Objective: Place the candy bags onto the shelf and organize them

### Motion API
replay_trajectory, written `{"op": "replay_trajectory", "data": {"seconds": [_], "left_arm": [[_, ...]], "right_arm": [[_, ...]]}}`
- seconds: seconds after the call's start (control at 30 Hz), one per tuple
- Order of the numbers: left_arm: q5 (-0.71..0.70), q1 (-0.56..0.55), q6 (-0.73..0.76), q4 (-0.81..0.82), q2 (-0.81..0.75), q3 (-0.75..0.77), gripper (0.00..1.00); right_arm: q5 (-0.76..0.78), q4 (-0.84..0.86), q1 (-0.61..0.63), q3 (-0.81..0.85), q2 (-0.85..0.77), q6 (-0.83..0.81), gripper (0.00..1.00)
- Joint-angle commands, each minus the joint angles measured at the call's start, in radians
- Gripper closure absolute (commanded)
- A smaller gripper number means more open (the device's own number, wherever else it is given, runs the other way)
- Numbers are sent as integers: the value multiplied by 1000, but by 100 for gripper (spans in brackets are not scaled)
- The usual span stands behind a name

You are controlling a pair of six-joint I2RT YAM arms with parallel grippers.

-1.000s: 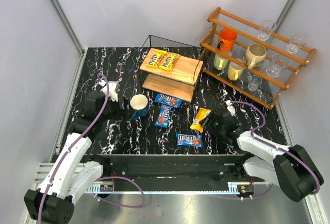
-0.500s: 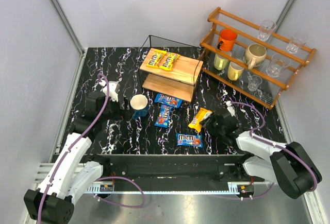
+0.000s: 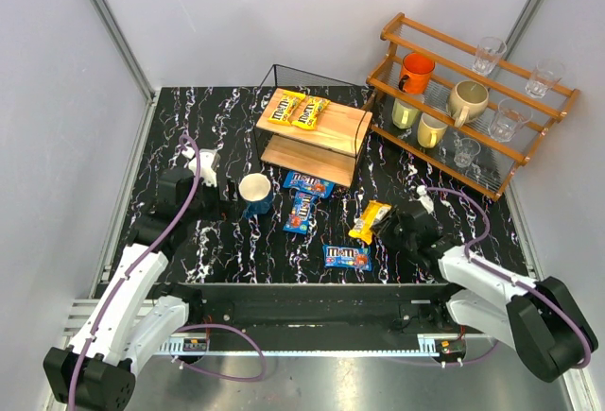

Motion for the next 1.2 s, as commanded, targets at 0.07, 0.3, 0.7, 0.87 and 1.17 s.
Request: {"op": "replay_trajectory", "data": {"seconds": [0.07,0.3,0.7,0.87,1.17], "left_arm": [[-12,-6,2,15,-2,37,1],[-12,-7,2,15,-4,37,1],[-21,-10,-1,13,-4,37,1],[-20,-13,-1,15,-1,37,1],[-23,-15,-1,12,-2,40,1]], "right_arm": [[63,-149,-8,86,-103,-87,100],[37,-365,-6,258,-130,-226,100],[-47,-723,-8,534,-61,-404,100],[-118,-841,-3,609,-25,-435,100],[-28,-1032,110,779,142,-464,100]]}}
